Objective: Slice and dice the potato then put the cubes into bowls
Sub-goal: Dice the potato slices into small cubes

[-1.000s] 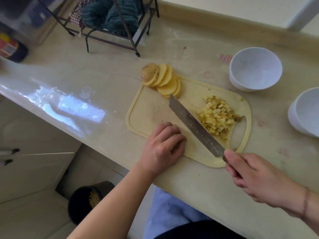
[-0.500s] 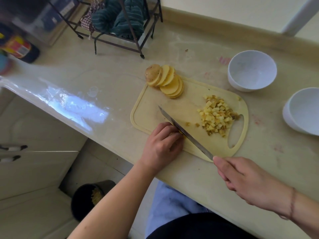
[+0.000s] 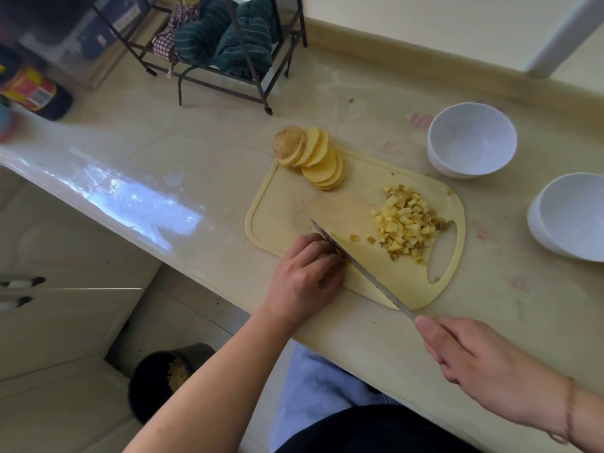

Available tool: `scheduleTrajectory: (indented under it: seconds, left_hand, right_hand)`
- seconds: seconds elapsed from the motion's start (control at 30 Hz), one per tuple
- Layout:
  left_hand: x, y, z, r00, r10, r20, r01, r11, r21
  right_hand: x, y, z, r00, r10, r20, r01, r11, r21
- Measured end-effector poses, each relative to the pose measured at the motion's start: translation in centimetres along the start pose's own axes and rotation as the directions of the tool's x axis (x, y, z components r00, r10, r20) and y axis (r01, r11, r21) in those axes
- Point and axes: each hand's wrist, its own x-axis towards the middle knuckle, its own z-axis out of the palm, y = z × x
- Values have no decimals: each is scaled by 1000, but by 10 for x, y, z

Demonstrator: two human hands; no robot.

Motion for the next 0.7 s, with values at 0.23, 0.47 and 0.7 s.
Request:
scheduleTrajectory:
  seconds: [0.23, 0.47, 0.7]
  left_hand:
    - [1, 0, 0, 1000, -22, -3, 22, 1000, -10]
    - [3, 2, -1, 1000, -23, -9, 23, 1000, -20]
    - [4, 5, -4, 1000, -8, -13, 8, 1000, 0]
  right_hand:
    - [14, 2, 7, 1000, -16, -16, 16, 1000, -8]
    - [29, -11, 11, 1000, -16, -18, 17, 1000, 21]
    - [21, -12, -8, 993, 112, 25, -114, 981, 159]
